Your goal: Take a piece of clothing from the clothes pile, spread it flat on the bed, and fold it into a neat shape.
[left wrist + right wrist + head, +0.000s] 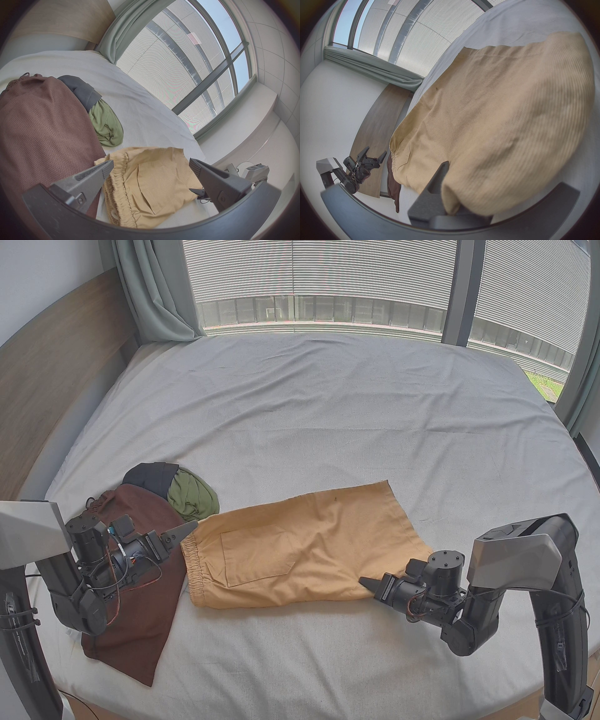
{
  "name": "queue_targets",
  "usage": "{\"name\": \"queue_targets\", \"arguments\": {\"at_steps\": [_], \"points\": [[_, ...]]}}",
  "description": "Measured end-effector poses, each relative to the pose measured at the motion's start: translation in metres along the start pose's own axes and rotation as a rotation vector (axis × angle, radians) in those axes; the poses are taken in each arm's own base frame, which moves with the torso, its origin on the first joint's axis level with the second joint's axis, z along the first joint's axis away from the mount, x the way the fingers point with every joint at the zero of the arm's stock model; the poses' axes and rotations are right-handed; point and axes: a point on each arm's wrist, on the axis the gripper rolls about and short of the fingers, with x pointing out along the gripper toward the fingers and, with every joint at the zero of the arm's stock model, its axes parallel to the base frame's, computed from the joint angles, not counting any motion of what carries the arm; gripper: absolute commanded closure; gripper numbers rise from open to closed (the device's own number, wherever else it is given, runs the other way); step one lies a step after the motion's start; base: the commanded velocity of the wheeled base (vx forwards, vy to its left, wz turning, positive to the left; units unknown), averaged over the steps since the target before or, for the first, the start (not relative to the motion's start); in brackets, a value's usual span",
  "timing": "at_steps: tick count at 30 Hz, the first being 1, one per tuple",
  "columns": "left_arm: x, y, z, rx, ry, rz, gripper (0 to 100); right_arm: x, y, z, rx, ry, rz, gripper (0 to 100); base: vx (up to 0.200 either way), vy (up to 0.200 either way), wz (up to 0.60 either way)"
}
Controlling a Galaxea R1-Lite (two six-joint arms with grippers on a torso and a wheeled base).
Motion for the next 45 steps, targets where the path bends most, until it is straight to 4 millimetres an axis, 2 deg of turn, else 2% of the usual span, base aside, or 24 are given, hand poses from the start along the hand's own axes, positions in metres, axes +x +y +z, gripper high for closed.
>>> {"name": "queue_targets", "arguments": {"at_steps": [9, 14, 34, 35, 45], "points": [[-0.003, -0.009, -0.004, -0.008, 0.029, -0.029, 0, -0.04, 0.003, -0.02, 0.014, 0.064, -0.068, 100, 0.0, 0.0, 0.0], [-0.004, -0.011, -0.004, -0.008, 0.036, -0.042, 0, -0.049, 0.003, -0.025, -0.002, 0.076, -0.1, 100, 0.0, 0.0, 0.0], [-0.006, -0.012, -0.006, -0.006, 0.056, -0.06, 0, -0.052, 0.002, -0.026, -0.019, 0.082, -0.11, 100, 0.0, 0.0, 0.0], [-0.006, -0.012, -0.006, -0.006, 0.056, -0.06, 0, -0.052, 0.002, -0.026, -0.019, 0.082, -0.11, 0, 0.0, 0.0, 0.0], [-0.006, -0.012, -0.006, -0.005, 0.057, -0.061, 0, -0.054, 0.003, -0.029, -0.032, 0.097, -0.112, 0, 0.0, 0.0, 0.0]]}}
